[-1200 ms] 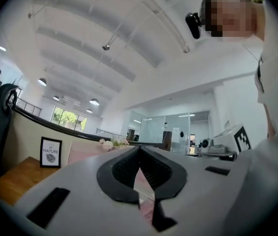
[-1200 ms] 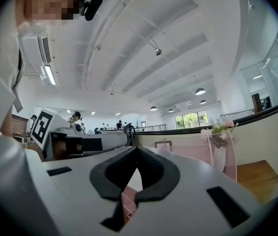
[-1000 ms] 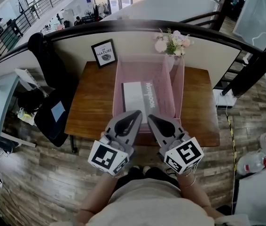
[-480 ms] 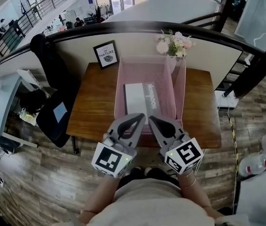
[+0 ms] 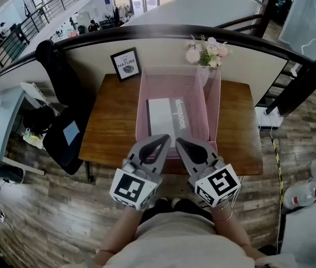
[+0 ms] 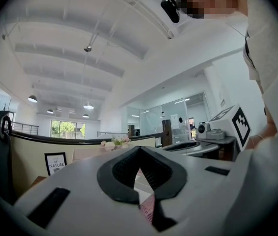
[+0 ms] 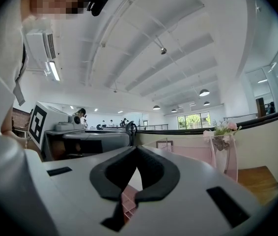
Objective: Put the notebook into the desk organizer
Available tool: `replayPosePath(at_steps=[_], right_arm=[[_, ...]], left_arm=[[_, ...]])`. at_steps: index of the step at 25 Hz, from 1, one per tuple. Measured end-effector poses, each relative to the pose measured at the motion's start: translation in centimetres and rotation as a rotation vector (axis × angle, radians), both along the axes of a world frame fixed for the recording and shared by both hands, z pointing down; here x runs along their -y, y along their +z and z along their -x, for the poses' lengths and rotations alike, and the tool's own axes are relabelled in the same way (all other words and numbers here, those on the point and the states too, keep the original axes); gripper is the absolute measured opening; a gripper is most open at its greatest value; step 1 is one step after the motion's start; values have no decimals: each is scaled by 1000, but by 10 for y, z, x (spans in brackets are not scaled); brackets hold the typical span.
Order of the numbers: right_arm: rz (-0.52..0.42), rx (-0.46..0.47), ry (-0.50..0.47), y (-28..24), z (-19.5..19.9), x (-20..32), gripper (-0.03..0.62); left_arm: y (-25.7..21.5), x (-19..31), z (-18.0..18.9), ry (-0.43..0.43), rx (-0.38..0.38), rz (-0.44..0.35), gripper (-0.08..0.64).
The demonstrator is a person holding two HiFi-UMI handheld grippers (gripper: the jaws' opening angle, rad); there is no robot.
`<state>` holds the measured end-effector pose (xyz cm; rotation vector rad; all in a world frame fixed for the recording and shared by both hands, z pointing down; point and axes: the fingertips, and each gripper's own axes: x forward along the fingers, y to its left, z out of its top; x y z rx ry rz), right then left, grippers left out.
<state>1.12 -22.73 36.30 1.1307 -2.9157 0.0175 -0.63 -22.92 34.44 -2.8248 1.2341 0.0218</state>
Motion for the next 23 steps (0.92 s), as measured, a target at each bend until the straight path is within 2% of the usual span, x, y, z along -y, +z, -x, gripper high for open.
replayPosePath(at_steps=[8, 13, 19, 23], right_arm=[[14, -14, 1, 4, 0, 0, 12], [17, -21, 2, 5, -1, 0, 12], [27, -31, -19, 11, 3, -4, 12], [28, -37, -23, 10, 4, -6, 12]], left_arm=[[5, -2, -1, 10, 46, 12, 14], [7, -3, 0, 35, 34, 21, 14], [3, -10, -5, 98, -22, 22, 12], [5, -10, -6, 125, -18, 47, 12]])
